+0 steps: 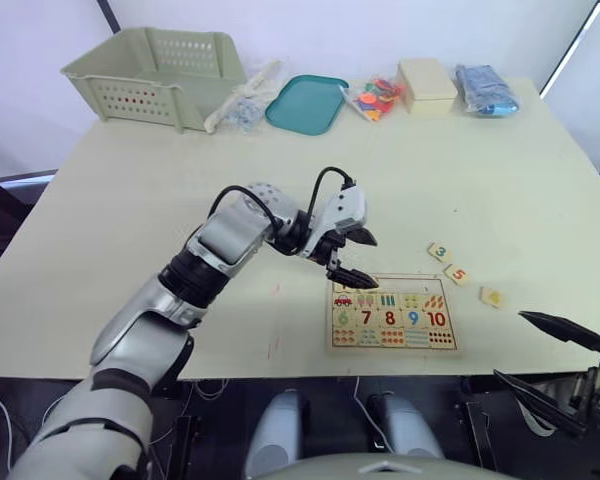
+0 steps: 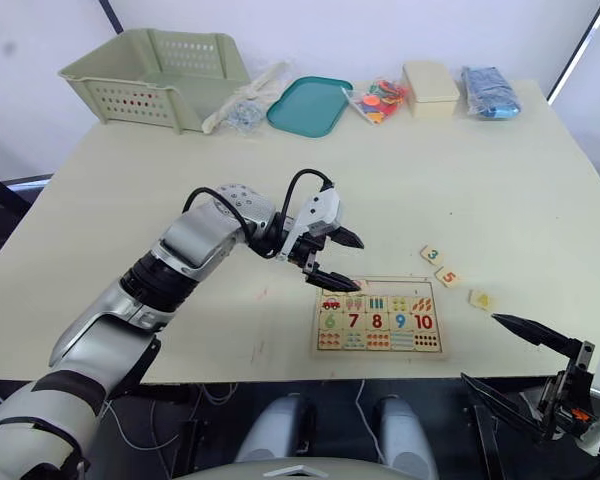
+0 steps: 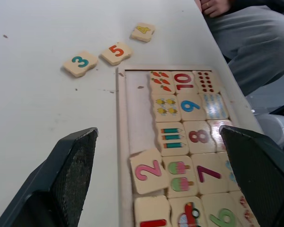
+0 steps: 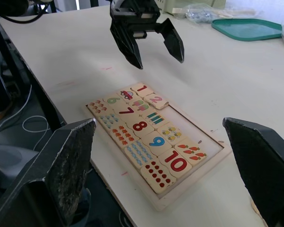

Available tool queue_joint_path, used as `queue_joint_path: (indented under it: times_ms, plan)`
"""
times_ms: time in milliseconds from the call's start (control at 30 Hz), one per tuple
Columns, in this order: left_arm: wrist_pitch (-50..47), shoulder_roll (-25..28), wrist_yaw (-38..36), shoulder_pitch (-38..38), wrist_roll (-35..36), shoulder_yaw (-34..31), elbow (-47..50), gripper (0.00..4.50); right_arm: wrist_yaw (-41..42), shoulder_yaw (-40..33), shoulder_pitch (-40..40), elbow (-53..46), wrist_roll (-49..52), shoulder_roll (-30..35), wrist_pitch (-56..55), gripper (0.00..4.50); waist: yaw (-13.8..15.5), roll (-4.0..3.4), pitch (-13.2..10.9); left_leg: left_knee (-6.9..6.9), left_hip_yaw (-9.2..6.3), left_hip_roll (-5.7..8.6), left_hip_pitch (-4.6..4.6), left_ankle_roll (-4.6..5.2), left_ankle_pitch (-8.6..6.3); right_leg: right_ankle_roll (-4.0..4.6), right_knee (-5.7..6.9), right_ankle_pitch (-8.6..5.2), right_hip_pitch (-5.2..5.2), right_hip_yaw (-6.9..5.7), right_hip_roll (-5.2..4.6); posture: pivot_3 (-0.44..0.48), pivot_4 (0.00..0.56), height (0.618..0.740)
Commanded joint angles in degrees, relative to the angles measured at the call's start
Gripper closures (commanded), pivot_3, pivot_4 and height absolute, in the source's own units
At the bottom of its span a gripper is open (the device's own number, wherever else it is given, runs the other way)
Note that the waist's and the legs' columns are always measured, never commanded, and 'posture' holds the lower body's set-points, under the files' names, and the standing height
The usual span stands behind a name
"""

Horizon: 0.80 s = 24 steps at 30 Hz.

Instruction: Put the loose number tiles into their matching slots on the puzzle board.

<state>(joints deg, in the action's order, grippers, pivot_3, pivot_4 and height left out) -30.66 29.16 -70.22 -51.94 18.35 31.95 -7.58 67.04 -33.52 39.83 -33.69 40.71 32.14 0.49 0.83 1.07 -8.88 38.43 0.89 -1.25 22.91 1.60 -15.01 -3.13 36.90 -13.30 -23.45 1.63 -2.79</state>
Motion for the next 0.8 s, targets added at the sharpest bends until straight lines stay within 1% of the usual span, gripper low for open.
queue_joint_path:
  times_ms: [33, 67, 100, 133, 200, 233, 267, 567, 800]
  plan:
    - [1.9, -1.2, -0.5, 0.0, -1.7, -1.8, 0.1, 1.28, -0.1, 0.0, -0.1, -1.4, 0.4, 0.2, -0.9, 0.00, 0.0, 0.00, 0.0, 0.00, 0.00, 0.00, 0.00, 0.00, 0.00, 0.00, 0.00, 0.00, 0.00, 0.00, 0.00, 0.000, 0.150, 0.740]
    - [1.9, -1.5, -0.5, 0.2, -2.1, -1.9, 0.4, 1.79, -0.1, 0.0, -0.1, -1.4, 0.5, 0.2, -0.8, 0.00, 0.0, 0.00, 0.0, 0.00, 0.00, 0.00, 0.00, 0.00, 0.00, -0.01, 0.00, 0.01, 0.00, 0.00, 0.00, 0.000, 0.150, 0.740]
    - [1.8, -1.7, -0.5, 0.4, -2.4, -1.9, 0.7, 2.18, -0.2, -0.1, -0.2, -1.3, 0.5, 0.3, -0.8, 0.00, 0.0, 0.00, 0.0, 0.00, -0.01, 0.00, 0.00, 0.00, 0.00, -0.01, 0.00, 0.01, 0.00, 0.00, 0.00, 0.000, 0.150, 0.740]
    - [1.7, -1.8, -0.6, 0.6, -2.6, -2.0, 1.1, 2.75, -0.2, -0.1, -0.2, -1.4, 0.5, 0.3, -0.8, 0.00, 0.0, 0.00, 0.0, 0.00, -0.01, 0.00, 0.00, 0.00, 0.00, -0.01, 0.00, 0.01, 0.00, 0.00, 0.00, 0.000, 0.150, 0.740]
    - [2.3, -1.6, -0.9, 1.6, -3.3, -1.7, 1.9, 3.56, -0.2, 0.0, -0.2, -1.5, 0.5, 0.2, -0.8, 0.00, 0.0, 0.00, 0.0, 0.00, -0.01, 0.00, 0.00, 0.00, 0.00, -0.01, 0.00, 0.01, 0.00, 0.00, 0.00, 0.000, 0.150, 0.740]
    - [2.6, -1.4, -1.3, 2.0, -3.6, -1.6, 2.1, 4.08, -0.3, 0.0, -0.2, -1.5, 0.4, 0.2, -0.8, 0.00, 0.0, -0.01, 0.0, 0.00, -0.01, 0.00, 0.00, 0.00, 0.00, -0.01, 0.00, 0.01, 0.00, 0.00, 0.00, 0.000, 0.150, 0.740]
    - [2.9, -1.2, -1.7, 2.4, -3.9, -1.5, 2.4, 4.39, -0.3, 0.1, -0.2, -1.6, 0.4, 0.2, -0.8, 0.00, 0.0, -0.01, 0.0, 0.00, -0.01, -0.01, 0.00, 0.00, 0.00, -0.02, 0.00, 0.01, 0.00, 0.00, 0.00, 0.000, 0.150, 0.740]
    - [5.9, -0.9, -4.2, 4.6, -8.1, -0.1, 2.7, 4.39, -0.5, 0.5, -0.4, -1.4, 0.3, 0.3, -0.8, 0.00, 0.0, -0.01, 0.0, 0.00, 0.00, -0.01, 0.00, 0.00, 0.00, -0.01, 0.00, 0.00, 0.00, 0.00, 0.00, 0.000, 0.150, 0.740]
    - [5.7, -1.7, -4.6, 5.8, -10.2, 0.0, 3.6, 4.39, -1.3, 0.6, -0.5, -2.2, 0.5, 0.7, -0.2, 0.00, 0.0, -0.01, 0.0, 0.00, -0.01, -0.01, 0.00, 0.00, 0.00, -0.01, 0.00, 0.01, 0.00, -0.01, 0.00, 0.000, 0.150, 0.740]
